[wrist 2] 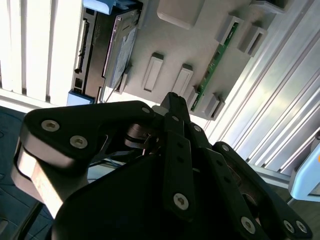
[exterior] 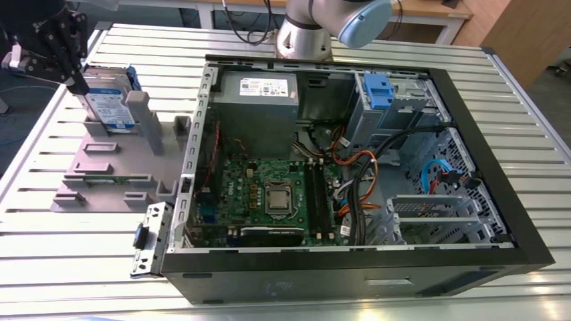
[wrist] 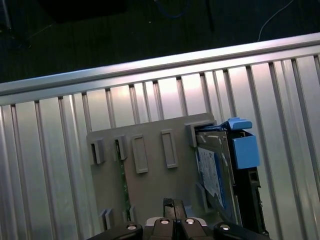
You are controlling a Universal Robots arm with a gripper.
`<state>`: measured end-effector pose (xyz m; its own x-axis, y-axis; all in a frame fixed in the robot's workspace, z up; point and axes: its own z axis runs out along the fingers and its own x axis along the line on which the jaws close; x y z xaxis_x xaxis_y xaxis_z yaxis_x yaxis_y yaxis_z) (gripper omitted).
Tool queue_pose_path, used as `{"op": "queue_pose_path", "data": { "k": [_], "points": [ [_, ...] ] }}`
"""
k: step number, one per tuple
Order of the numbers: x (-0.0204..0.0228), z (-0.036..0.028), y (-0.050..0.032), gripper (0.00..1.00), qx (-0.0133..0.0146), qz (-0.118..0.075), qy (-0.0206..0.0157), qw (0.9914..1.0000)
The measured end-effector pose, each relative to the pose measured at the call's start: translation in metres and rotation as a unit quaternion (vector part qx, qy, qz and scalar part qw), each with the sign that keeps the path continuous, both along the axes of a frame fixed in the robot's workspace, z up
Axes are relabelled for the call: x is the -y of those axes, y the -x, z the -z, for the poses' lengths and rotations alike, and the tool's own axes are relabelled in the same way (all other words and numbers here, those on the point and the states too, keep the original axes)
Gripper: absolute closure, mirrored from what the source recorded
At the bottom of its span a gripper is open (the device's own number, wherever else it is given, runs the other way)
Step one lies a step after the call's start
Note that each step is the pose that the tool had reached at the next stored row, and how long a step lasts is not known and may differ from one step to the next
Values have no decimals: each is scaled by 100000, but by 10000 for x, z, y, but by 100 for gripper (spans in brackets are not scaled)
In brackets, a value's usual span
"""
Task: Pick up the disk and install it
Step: 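Pick up the disk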
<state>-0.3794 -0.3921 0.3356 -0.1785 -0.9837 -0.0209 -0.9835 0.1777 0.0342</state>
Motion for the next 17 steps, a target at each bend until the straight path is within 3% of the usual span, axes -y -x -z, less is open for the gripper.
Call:
{"op": "queue_pose_path", "data": {
  "k": [17],
  "points": [
    [0,0,0,89,-2,-749,38,99997]
  ]
}}
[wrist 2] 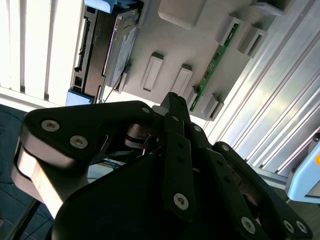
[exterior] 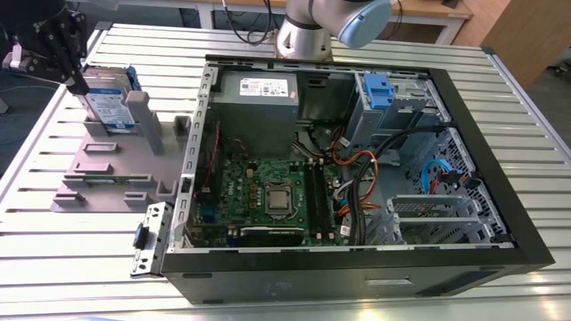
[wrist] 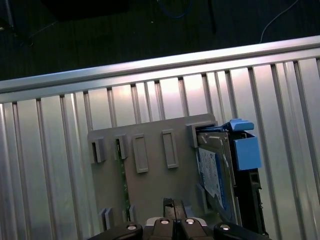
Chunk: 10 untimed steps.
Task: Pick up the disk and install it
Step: 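Pick up the disk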
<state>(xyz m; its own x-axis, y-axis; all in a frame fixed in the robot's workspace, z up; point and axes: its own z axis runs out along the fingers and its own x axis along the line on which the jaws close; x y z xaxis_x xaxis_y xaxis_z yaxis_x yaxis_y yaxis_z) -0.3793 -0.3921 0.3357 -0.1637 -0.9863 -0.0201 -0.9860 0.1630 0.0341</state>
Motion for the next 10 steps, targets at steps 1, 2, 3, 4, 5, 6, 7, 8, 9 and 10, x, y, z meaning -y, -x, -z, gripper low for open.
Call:
{"op": "queue_pose_path", "data": {
  "k": [1,2,3,4,5,6,7,8,9,10],
  "points": [
    [0,0,0,89,2,-1,-1,100000],
    [0,0,0,89,3,-1,-1,100000],
    [0,0,0,89,2,-2,-2,100000],
    [0,0,0,89,0,-1,-1,100000],
    [0,0,0,89,2,-4,-2,100000],
    [0,0,0,89,1,-6,-1,100000],
    [0,1,0,83,5,-5,-2,100000],
    [0,0,0,83,3,-5,-2,100000],
    [0,0,0,77,2,-4,-1,100000],
    [0,0,0,71,3,-9,-3,100000]
  ]
}}
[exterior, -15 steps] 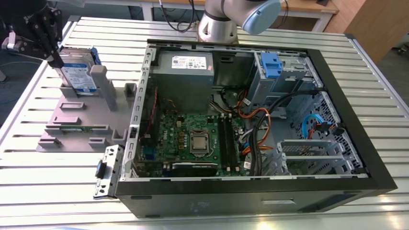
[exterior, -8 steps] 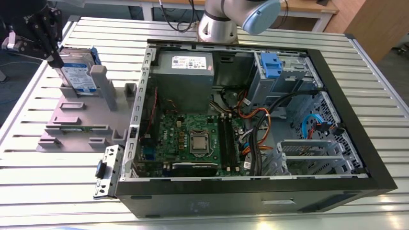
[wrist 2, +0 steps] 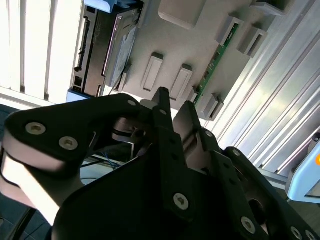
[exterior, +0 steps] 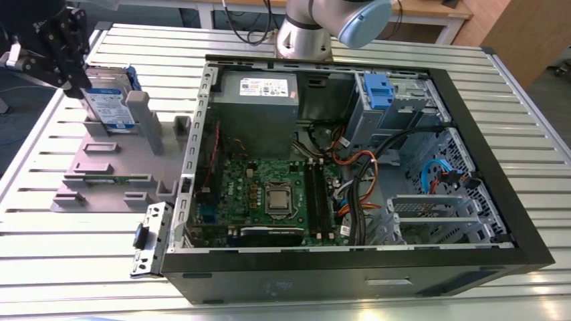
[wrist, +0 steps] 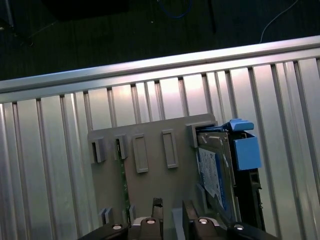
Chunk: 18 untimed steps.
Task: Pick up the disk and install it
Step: 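Pick up the disk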
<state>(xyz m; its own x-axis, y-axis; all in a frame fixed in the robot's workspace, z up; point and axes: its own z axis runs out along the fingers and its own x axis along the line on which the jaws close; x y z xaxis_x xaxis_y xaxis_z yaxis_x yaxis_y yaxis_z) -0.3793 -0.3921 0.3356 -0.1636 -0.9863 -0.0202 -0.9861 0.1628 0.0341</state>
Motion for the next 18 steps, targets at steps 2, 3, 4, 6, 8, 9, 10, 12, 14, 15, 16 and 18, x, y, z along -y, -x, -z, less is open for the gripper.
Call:
{"op": "queue_pose_path", "data": {
  "k": [2,3,4,6,8,9,10,12,14,15,16,18],
  "points": [
    [0,0,0,65,-3,2,1,100000],
    [0,0,0,65,-2,0,2,100000],
    [0,0,0,59,1,-1,0,100000],
    [0,0,0,47,-1,-1,3,100000],
    [0,0,0,47,-4,-2,2,100000],
    [0,0,0,41,-2,-3,0,100000],
    [0,0,0,41,-2,-4,1,100000],
    [0,0,0,41,-1,-5,1,100000],
    [0,0,0,41,-2,-6,2,100000],
    [0,0,0,41,-2,-8,1,100000],
    [0,0,0,41,-1,-8,3,100000],
    [0,0,0,41,-3,-8,2,100000]
  ]
}}
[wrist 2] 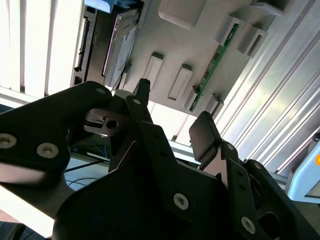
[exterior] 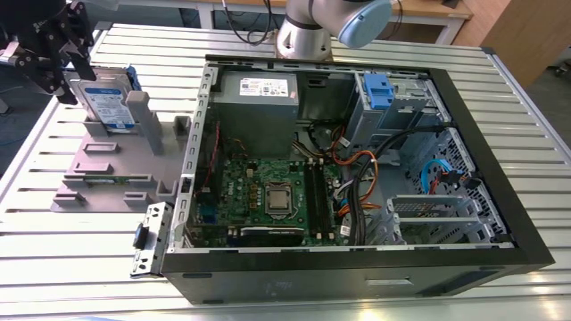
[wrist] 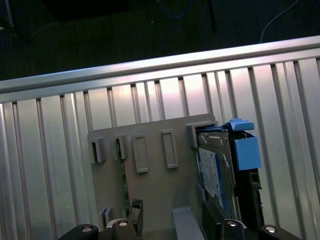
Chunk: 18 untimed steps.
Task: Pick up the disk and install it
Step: 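Pick up the disk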
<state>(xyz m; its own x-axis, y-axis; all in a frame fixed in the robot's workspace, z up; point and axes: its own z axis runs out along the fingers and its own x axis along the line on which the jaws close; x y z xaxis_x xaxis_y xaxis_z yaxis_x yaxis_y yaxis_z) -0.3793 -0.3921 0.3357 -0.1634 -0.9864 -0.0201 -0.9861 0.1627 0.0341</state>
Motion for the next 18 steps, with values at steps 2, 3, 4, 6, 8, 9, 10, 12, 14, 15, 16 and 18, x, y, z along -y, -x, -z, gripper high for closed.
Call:
{"op": "queue_pose_path", "data": {
  "k": [2,3,4,6,8,9,10,12,14,15,16,18],
  "points": [
    [0,0,0,41,1,-2,-1,100000],
    [0,0,0,41,2,-10,40,100000],
    [0,0,-1,41,5,-21,93,100000],
    [0,0,0,41,2,-121,119,100000],
    [-1,0,0,41,-2,-396,125,99999],
    [-1,0,0,41,2,-497,122,99999],
    [-1,0,0,41,1,-557,123,99998],
    [-1,0,0,41,0,-618,128,99998],
    [-1,2,0,41,-5,-657,132,99998],
    [-1,7,0,41,1,-684,130,99998],
    [-1,7,0,41,-2,-689,130,99998],
    [-1,9,0,41,2,-702,128,99997]
  ]
}}
